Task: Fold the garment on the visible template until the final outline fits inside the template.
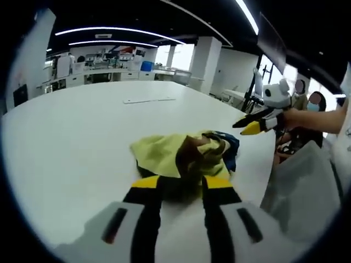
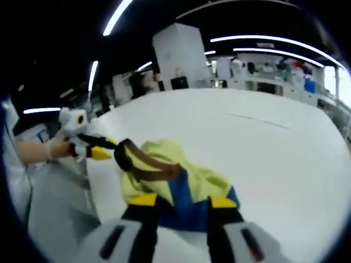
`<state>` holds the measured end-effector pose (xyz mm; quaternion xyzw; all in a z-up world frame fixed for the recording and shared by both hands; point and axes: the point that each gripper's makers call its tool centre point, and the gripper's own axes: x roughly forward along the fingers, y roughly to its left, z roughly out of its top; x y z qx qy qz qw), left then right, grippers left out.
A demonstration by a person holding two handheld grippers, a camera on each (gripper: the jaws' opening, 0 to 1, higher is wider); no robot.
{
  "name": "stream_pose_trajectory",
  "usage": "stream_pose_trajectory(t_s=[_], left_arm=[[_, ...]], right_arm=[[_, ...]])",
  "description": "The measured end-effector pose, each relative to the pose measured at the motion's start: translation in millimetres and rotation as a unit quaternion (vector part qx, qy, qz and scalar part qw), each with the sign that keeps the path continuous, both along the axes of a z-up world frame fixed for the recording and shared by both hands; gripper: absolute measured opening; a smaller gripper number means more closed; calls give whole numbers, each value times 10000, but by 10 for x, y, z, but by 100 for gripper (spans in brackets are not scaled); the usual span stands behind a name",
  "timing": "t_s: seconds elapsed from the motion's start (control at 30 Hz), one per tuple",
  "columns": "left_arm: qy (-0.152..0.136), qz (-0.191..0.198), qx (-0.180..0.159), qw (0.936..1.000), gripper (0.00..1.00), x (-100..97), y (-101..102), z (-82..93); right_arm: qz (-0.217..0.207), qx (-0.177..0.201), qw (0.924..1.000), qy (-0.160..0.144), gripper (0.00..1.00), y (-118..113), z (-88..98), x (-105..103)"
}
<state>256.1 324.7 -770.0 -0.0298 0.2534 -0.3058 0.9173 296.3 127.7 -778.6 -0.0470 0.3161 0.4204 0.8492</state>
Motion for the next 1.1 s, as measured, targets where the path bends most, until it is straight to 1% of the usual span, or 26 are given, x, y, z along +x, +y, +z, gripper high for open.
stream_pose_trajectory(t_s=[0.03,0.13,0.27,0.43,0.57,0.67,0.73,0.8,1.03,1.1], left_arm=[[74,3,35,10000,25,-9,-10,-19],[131,5,133,9998,22,-18,8,-63],[170,79,120,9998,16,-16,4,-75],[211,136,178,9995,12,-5,4,-110],[272,185,185,9993,10,6,-14,-155],[291,211,186,9992,6,21,-14,-181],[365,138,101,9992,0,16,-40,-199],[338,157,121,9992,0,2,-47,-185],[340,136,151,9992,0,1,-25,-169],[327,145,185,9992,0,6,-4,-153]], right_arm=[[31,-75,10000,-34,25,26,-30,6],[48,-169,9998,-44,22,95,-71,2],[40,-286,9995,-119,17,155,-102,34],[37,-361,9992,-172,12,212,-127,50],[45,-585,9980,-241,9,224,-191,81],[29,-686,9974,-224,4,198,-262,116],[-83,-635,9978,-187,0,169,-244,143],[-156,-508,9985,-159,0,171,-213,145],[-303,-435,9983,-247,0,103,-112,119],[-345,-374,9984,-261,0,62,-88,148]])
